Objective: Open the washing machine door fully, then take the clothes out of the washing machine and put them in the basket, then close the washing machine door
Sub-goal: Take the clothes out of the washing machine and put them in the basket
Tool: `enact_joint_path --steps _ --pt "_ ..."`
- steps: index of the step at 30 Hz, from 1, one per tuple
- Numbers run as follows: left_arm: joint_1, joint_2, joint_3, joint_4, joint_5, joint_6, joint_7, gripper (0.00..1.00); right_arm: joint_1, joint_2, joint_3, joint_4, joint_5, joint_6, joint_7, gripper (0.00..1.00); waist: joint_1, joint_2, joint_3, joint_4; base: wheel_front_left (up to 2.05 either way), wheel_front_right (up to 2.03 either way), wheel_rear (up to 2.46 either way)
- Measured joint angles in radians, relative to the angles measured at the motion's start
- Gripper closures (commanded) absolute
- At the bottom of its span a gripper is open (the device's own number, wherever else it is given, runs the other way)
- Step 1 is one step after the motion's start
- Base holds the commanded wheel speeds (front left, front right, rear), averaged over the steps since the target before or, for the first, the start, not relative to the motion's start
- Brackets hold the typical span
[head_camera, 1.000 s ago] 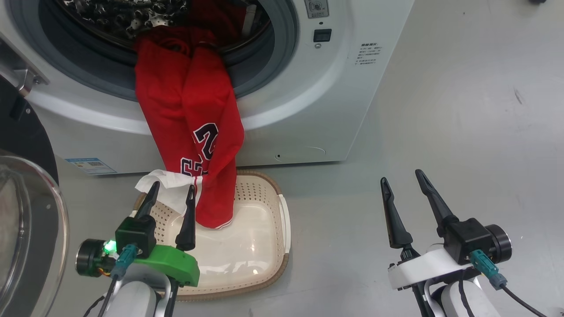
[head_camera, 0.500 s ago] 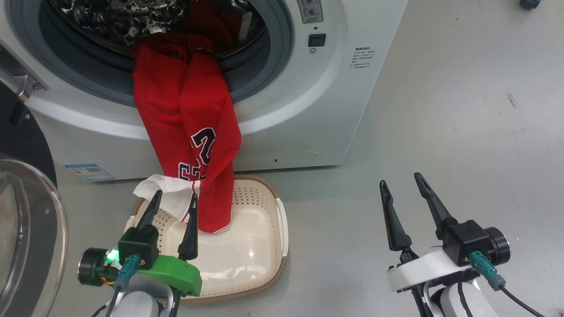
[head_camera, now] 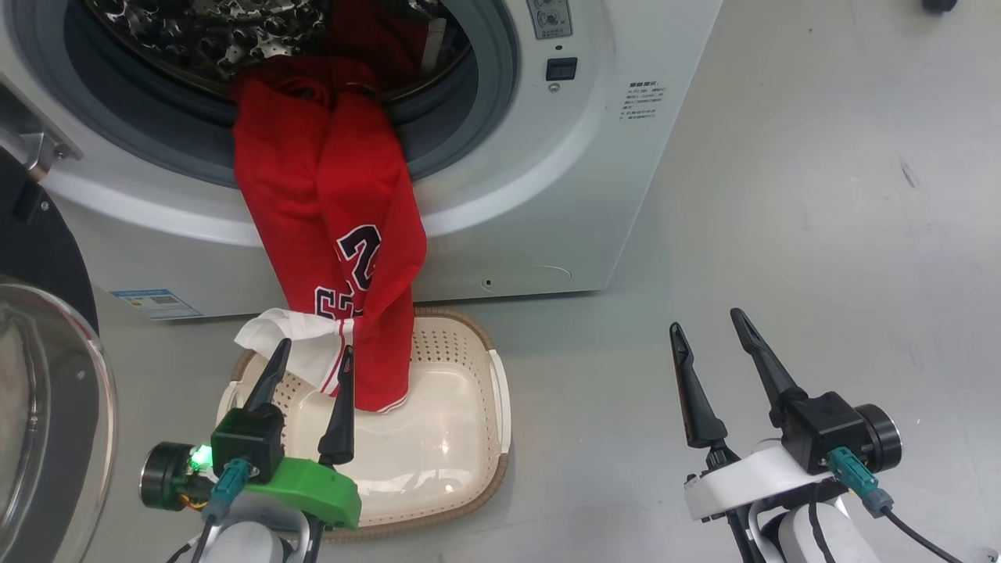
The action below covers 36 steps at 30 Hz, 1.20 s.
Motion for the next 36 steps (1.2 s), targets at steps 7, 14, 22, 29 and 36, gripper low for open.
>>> enact_joint_path --steps 7,14,22,29,36 --pt "-0.002 0.000 -0.001 -0.012 0.000 0.000 0.000 0.00 0.000 0.000 0.008 -0.001 0.000 0.002 0.000 0.00 0.0000 0.0000 0.014 -0.004 0.00 0.00 0.00" --pt "-0.052 0.000 -0.008 -0.014 -0.001 -0.003 0.020 0.00 -0.009 0.000 0.022 -0.016 0.000 0.003 0.000 0.00 0.0000 0.0000 0.045 -0.016 0.00 0.00 0.00" --pt "-0.186 0.001 -0.005 0.057 -0.028 -0.033 0.142 0.00 -0.044 0.000 0.040 -0.034 0.000 0.007 0.000 0.00 0.0000 0.0000 0.107 -0.042 0.00 0.00 0.00" --pt "-0.302 0.023 0.024 0.132 -0.040 -0.038 0.239 0.00 -0.091 -0.001 0.058 -0.048 0.028 0.006 0.000 0.00 0.0000 0.0000 0.164 -0.073 0.00 0.00 0.00" --pt "-0.388 0.069 0.080 0.207 -0.054 -0.037 0.296 0.00 -0.120 -0.001 0.076 -0.052 0.049 -0.001 0.000 0.00 0.0000 0.0000 0.212 -0.118 0.00 0.00 0.00"
